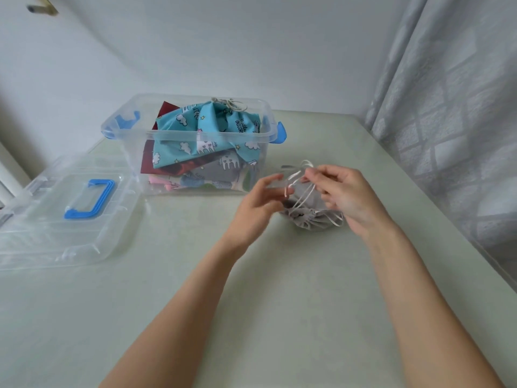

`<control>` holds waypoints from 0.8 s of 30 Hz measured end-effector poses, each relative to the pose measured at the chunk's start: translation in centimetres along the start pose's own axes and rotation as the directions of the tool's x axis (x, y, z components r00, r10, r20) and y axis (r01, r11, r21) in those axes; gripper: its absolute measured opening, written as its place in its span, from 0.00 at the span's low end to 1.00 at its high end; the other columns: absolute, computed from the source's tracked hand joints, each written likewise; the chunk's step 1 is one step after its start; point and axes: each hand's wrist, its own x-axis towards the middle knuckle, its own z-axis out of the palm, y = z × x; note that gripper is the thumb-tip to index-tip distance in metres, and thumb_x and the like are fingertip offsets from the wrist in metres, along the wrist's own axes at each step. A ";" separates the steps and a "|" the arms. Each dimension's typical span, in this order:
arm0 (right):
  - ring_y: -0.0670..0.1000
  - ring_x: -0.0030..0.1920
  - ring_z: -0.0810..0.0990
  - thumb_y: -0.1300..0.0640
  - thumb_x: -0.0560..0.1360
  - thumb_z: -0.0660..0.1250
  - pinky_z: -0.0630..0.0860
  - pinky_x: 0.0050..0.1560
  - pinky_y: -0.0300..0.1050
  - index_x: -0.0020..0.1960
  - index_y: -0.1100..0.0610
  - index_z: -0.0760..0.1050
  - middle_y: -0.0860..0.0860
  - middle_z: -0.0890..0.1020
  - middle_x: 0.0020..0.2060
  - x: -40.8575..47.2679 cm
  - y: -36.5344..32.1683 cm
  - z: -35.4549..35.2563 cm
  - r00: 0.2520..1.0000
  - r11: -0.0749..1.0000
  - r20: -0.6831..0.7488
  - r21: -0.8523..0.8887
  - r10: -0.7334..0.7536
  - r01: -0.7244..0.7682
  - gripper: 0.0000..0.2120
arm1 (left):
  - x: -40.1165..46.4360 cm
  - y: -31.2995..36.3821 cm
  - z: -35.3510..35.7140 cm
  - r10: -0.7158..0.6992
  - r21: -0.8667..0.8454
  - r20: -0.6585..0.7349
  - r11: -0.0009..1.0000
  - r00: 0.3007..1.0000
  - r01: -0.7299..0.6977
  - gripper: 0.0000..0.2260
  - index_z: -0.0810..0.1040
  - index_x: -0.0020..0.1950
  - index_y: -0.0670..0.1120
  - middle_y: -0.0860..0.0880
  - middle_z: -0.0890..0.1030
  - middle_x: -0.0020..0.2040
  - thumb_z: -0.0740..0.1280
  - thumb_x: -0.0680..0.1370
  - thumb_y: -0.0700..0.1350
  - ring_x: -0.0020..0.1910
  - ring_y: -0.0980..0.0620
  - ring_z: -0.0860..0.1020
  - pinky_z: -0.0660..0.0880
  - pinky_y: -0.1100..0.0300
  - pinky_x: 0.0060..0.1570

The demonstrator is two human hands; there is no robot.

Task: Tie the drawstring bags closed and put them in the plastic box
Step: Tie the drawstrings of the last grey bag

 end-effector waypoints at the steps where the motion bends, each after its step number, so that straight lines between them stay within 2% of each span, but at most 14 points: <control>1: 0.42 0.21 0.57 0.59 0.76 0.65 0.53 0.20 0.32 0.40 0.58 0.78 0.47 0.65 0.25 0.0 0.1 -0.7 1.000 1.000 0.002 0.026 0.016 -0.016 0.08 | 0.0 -0.2 0.6 0.038 0.083 0.057 0.996 0.998 -0.043 0.23 0.68 0.67 0.46 0.48 0.80 0.54 0.62 0.75 0.29 0.48 0.60 0.78 0.74 0.67 0.53; 3: 0.43 0.22 0.59 0.58 0.77 0.64 0.54 0.20 0.32 0.40 0.59 0.79 0.48 0.68 0.26 0.0 0.5 -2.0 0.999 0.998 0.010 0.061 0.031 -0.032 0.09 | 0.2 -0.5 1.6 0.099 0.201 0.129 0.972 0.987 -0.123 0.21 0.70 0.65 0.49 0.54 0.81 0.50 0.67 0.75 0.34 0.46 0.62 0.77 0.73 0.68 0.53; 4: 0.43 0.23 0.60 0.57 0.77 0.64 0.55 0.21 0.33 0.41 0.60 0.79 0.48 0.69 0.26 0.0 0.8 -2.4 0.999 0.996 0.015 0.077 0.034 -0.035 0.10 | 0.3 -0.5 1.9 0.121 0.228 0.131 0.962 0.984 -0.149 0.18 0.72 0.63 0.50 0.55 0.81 0.46 0.68 0.75 0.37 0.44 0.60 0.78 0.73 0.65 0.52; 6: 0.43 0.24 0.63 0.57 0.78 0.63 0.56 0.21 0.33 0.41 0.60 0.78 0.48 0.71 0.27 -0.2 1.0 -2.9 0.999 0.996 0.040 0.079 0.033 -0.036 0.11 | 0.5 -0.7 2.0 0.148 0.234 0.086 0.958 0.985 -0.164 0.12 0.75 0.57 0.51 0.55 0.82 0.39 0.67 0.76 0.40 0.42 0.56 0.78 0.74 0.59 0.50; 7: 0.43 0.24 0.63 0.57 0.78 0.63 0.57 0.22 0.34 0.41 0.60 0.78 0.47 0.72 0.27 -0.4 1.0 -3.2 0.997 0.998 0.065 0.048 0.028 -0.031 0.10 | 0.6 -0.8 2.0 0.141 0.212 0.057 0.966 0.988 -0.151 0.09 0.76 0.55 0.50 0.54 0.81 0.37 0.66 0.77 0.40 0.40 0.56 0.78 0.75 0.60 0.48; 9: 0.43 0.25 0.66 0.58 0.76 0.65 0.59 0.24 0.35 0.41 0.59 0.79 0.46 0.74 0.28 -0.7 1.0 -3.8 0.990 0.998 0.142 -0.058 0.009 0.000 0.08 | 0.7 -0.9 1.8 0.111 0.141 0.016 0.984 0.994 -0.112 0.07 0.77 0.53 0.46 0.50 0.81 0.37 0.64 0.78 0.38 0.38 0.58 0.78 0.74 0.67 0.44; 11: 0.43 0.27 0.70 0.59 0.73 0.69 0.63 0.27 0.34 0.39 0.56 0.79 0.44 0.75 0.27 -0.8 1.1 -4.1 0.987 0.977 0.159 -0.202 -0.035 0.067 0.04 | 0.6 -0.8 1.6 0.100 0.095 -0.010 0.991 0.995 -0.098 0.06 0.78 0.51 0.46 0.50 0.81 0.37 0.64 0.78 0.37 0.38 0.60 0.79 0.73 0.70 0.43; 13: 0.43 0.30 0.73 0.59 0.70 0.73 0.69 0.33 0.35 0.37 0.52 0.79 0.44 0.77 0.28 -0.7 1.8 -4.0 0.986 0.891 0.060 -0.421 -0.157 0.168 0.05 | 0.6 -0.6 1.5 0.087 0.063 -0.010 0.994 0.996 -0.086 0.07 0.78 0.50 0.46 0.53 0.82 0.35 0.62 0.79 0.37 0.38 0.59 0.80 0.74 0.69 0.42; 15: 0.45 0.34 0.77 0.57 0.69 0.74 0.72 0.39 0.40 0.39 0.51 0.80 0.43 0.80 0.32 -0.5 2.3 -3.5 0.951 0.775 0.009 -0.576 -0.310 0.258 0.04 | 0.4 -0.4 1.6 0.055 0.028 0.015 0.998 0.998 -0.056 0.09 0.78 0.48 0.45 0.52 0.82 0.34 0.59 0.80 0.36 0.34 0.57 0.80 0.74 0.68 0.38; 19: 0.46 0.36 0.79 0.59 0.69 0.72 0.73 0.38 0.39 0.43 0.53 0.80 0.45 0.82 0.36 -0.6 2.5 -2.3 0.895 0.734 0.082 -0.542 -0.438 0.409 0.04 | 0.1 -0.4 1.6 0.023 0.142 0.098 0.989 0.995 -0.037 0.07 0.78 0.46 0.47 0.50 0.83 0.37 0.62 0.79 0.38 0.26 0.55 0.76 0.67 0.67 0.29; 24: 0.41 0.36 0.78 0.60 0.69 0.73 0.72 0.39 0.36 0.42 0.55 0.80 0.39 0.80 0.36 -0.8 2.5 -1.6 0.858 0.692 0.138 -0.534 -0.495 0.486 0.03 | -0.1 -0.5 1.4 0.049 0.208 0.112 0.976 0.993 -0.072 0.05 0.78 0.48 0.43 0.49 0.81 0.39 0.65 0.76 0.34 0.24 0.57 0.74 0.67 0.69 0.28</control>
